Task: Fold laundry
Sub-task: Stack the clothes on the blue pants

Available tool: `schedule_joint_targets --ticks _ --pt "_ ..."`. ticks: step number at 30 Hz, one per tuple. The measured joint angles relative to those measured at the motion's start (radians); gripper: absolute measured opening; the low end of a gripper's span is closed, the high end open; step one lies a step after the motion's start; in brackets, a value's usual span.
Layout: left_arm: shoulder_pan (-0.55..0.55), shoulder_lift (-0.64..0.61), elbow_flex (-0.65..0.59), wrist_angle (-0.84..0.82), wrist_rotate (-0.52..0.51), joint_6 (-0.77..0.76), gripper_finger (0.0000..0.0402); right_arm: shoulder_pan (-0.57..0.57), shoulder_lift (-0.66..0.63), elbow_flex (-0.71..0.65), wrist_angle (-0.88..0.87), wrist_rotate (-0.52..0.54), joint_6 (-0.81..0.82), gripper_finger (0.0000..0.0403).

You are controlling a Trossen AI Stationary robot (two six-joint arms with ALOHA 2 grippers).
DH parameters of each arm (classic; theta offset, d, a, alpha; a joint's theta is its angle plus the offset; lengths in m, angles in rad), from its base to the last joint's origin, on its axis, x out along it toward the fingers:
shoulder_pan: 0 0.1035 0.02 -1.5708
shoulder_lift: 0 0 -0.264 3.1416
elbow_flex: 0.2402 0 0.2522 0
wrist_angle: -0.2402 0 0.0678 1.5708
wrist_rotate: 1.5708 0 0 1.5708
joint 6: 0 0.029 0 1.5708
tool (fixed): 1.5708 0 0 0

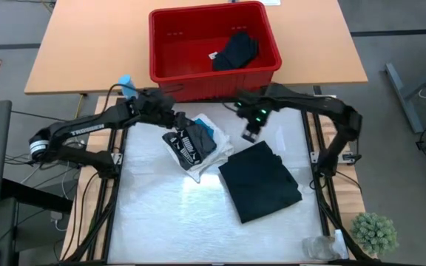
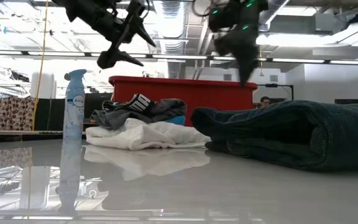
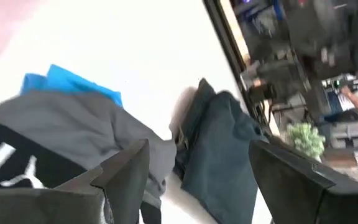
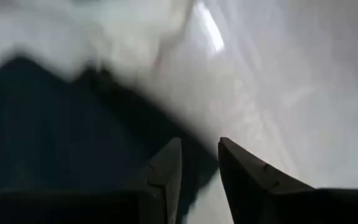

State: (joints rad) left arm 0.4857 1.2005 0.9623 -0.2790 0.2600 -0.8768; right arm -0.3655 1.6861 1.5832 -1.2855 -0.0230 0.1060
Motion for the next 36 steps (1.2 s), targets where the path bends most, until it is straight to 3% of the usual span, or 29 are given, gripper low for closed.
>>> schedule_joint_targets --ticks 6,11,16,19,23,27,36 --pt "0.007 -0.039 0.0 -0.003 -0.055 -0.008 0.0265 0.102 -0.207 -0.26 0.005 -0.037 0.082 0.0132" --pt "-0.011 -0.039 0.0 -0.005 -0.008 -0.028 0.0265 0.204 -0.333 -0.511 0.249 -0.155 0.141 0.0132" --pt "-0.041 -0.038 0.0 -0.033 0.003 -0.07 0.0265 0.266 -0.323 -0.686 0.49 -0.164 0.26 0.0132" --pt "-0.052 -0.038 0.0 -0.044 0.026 -0.076 0.0265 0.267 -0.263 -0.739 0.581 -0.112 0.293 0.0132" --pt "-0.061 -0.038 0.0 -0.058 0.033 -0.071 0.0265 0.192 -0.176 -0.739 0.601 -0.046 0.36 0.0132" --pt "-0.06 -0.038 0.0 -0.078 0.051 -0.063 0.0265 0.054 -0.118 -0.737 0.624 -0.051 0.336 0.0132" --pt "-0.061 -0.038 0.0 -0.144 0.065 -0.033 0.0265 -0.28 -0.128 -0.739 0.63 -0.027 0.281 0.0132"
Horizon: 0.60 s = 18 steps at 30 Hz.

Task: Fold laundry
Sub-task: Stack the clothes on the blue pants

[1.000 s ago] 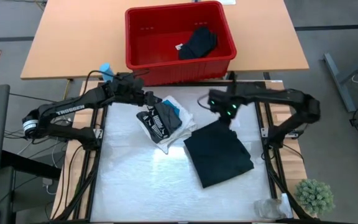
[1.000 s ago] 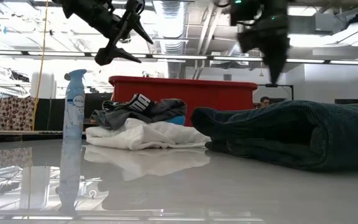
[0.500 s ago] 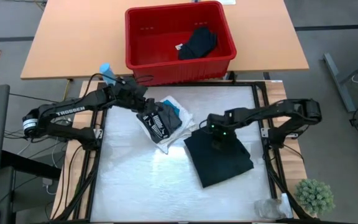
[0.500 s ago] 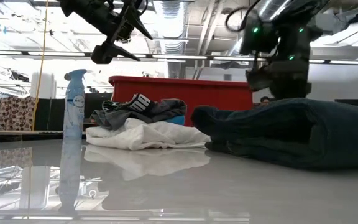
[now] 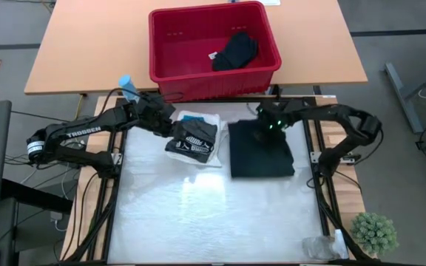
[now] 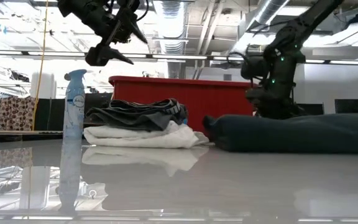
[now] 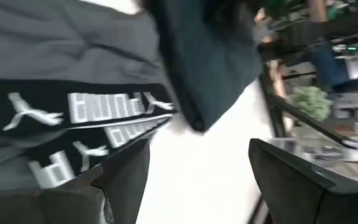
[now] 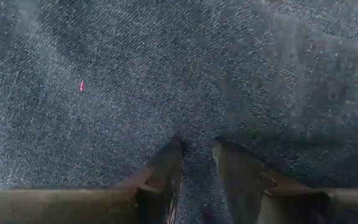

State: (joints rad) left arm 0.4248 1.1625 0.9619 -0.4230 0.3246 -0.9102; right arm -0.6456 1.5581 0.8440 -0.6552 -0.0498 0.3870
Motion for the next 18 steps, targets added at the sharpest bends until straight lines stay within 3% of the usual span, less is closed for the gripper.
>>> schedule_joint_targets --ticks 7,15,18 --pt "0.001 0.0 0.0 -0.173 -0.104 0.031 0.0265 -0.168 -0.001 0.038 0.062 -0.064 -0.036 0.0132" --pt "0.004 0.0 0.0 -0.222 -0.124 0.049 0.0265 -0.124 -0.127 0.187 0.027 -0.078 -0.125 0.0132" --pt "-0.017 -0.003 0.0 -0.216 -0.068 0.042 0.0265 -0.069 -0.164 0.247 0.044 -0.089 -0.119 0.0132"
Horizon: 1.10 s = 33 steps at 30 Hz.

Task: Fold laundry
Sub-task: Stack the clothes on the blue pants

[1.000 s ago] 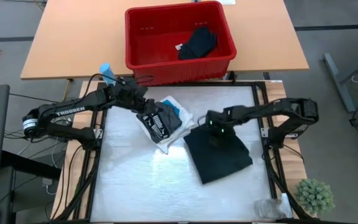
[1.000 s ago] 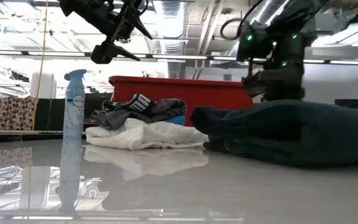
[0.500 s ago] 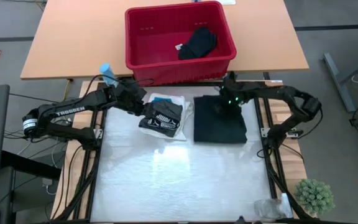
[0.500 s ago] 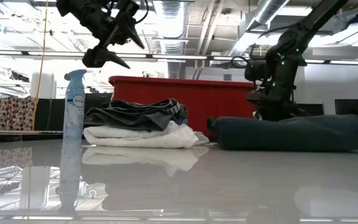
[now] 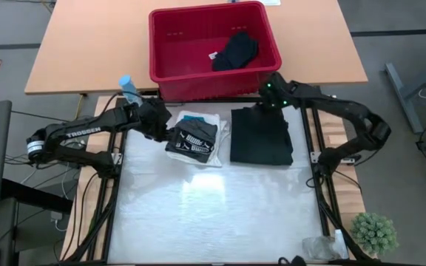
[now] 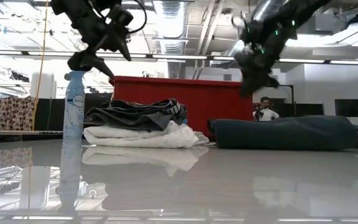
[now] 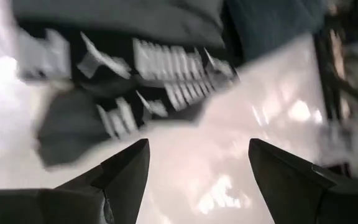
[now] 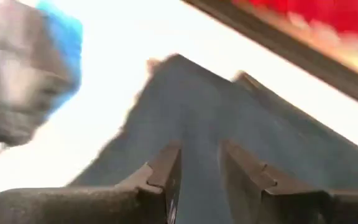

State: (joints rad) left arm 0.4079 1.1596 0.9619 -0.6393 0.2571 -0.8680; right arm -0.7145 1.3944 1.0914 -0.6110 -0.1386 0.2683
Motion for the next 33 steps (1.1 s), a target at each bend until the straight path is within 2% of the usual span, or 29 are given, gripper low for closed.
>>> schedule_joint_targets --ticks 4,11,15,21,26,33 --pt "-0.071 -0.022 0.0 0.005 0.07 0.014 0.0265 0.08 0.043 0.071 0.062 -0.008 0.026 0.0131" --pt "-0.177 -0.041 0.0 0.016 -0.098 -0.103 0.0265 0.214 0.324 0.225 0.152 0.014 -0.018 0.0128" --pt "-0.218 -0.041 0.0 0.029 -0.095 -0.138 0.0265 0.236 0.492 0.362 0.139 0.031 -0.049 0.0128" --pt "-0.32 -0.052 0.0 0.024 -0.101 -0.21 0.0265 0.252 0.691 0.572 0.015 0.089 -0.083 0.0128" --pt "-0.416 -0.094 -0.001 0.009 -0.23 -0.292 0.0265 0.291 0.799 0.672 -0.173 0.092 -0.113 0.0128" --pt "-0.525 -0.185 -0.001 -0.055 -0.474 -0.423 0.0265 0.439 0.814 0.685 -0.336 0.091 -0.082 0.0128"
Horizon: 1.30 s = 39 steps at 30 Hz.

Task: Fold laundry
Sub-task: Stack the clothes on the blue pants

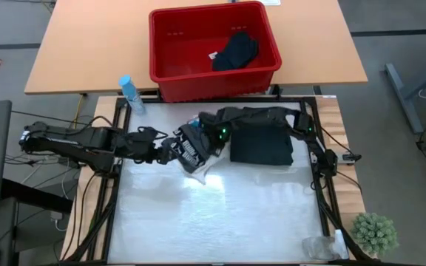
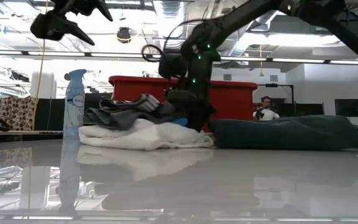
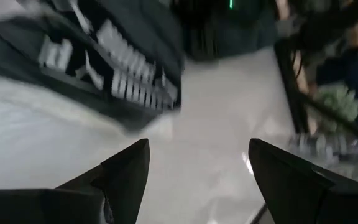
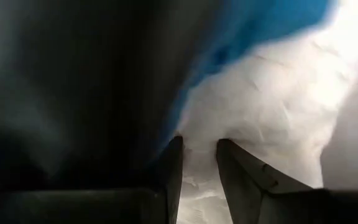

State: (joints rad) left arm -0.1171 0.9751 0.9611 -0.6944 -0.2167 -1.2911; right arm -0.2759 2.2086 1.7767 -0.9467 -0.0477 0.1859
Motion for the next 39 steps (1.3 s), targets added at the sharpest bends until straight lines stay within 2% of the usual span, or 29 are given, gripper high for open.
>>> schedule_joint_targets --ticks 4,9,13,18,23,26,30,33,36,39 --pt "-0.045 -0.031 0.0 -0.032 -0.107 -0.046 0.0265 0.095 -0.013 -0.001 -0.016 -0.03 -0.014 0.0128" --pt "-0.101 -0.041 0.0 -0.156 -0.172 -0.182 0.0265 0.175 -0.023 0.048 0.006 -0.208 -0.086 0.0128" --pt "-0.165 -0.042 0.0 -0.194 -0.216 -0.309 0.0265 0.193 -0.024 0.144 -0.062 -0.209 -0.089 0.0128" --pt "-0.22 -0.042 0.0 -0.203 -0.283 -0.361 0.0265 0.173 -0.049 0.262 -0.201 -0.204 -0.05 0.0128" --pt "-0.231 -0.05 0.0 -0.181 -0.293 -0.379 0.0265 0.146 -0.185 0.271 -0.369 -0.18 -0.041 0.0128" --pt "-0.245 -0.084 0.0 -0.153 -0.308 -0.332 0.0265 0.118 -0.329 0.199 -0.405 -0.1 -0.024 0.0128" --pt "-0.25 -0.169 0.001 -0.171 -0.332 -0.278 0.0265 0.074 -0.592 -0.007 -0.331 -0.015 0.119 0.0128" --pt "-0.25 -0.229 0.001 -0.229 -0.337 -0.274 0.0265 0.071 -0.779 -0.22 -0.14 0.095 0.257 0.0128" --pt "-0.25 -0.266 -0.04 -0.227 -0.322 -0.282 0.0265 0.098 -0.912 -0.427 0.172 0.083 0.349 0.0129" --pt "-0.25 -0.283 -0.114 -0.134 -0.271 -0.307 0.0265 0.133 -0.974 -0.593 0.446 0.044 0.388 0.0131"
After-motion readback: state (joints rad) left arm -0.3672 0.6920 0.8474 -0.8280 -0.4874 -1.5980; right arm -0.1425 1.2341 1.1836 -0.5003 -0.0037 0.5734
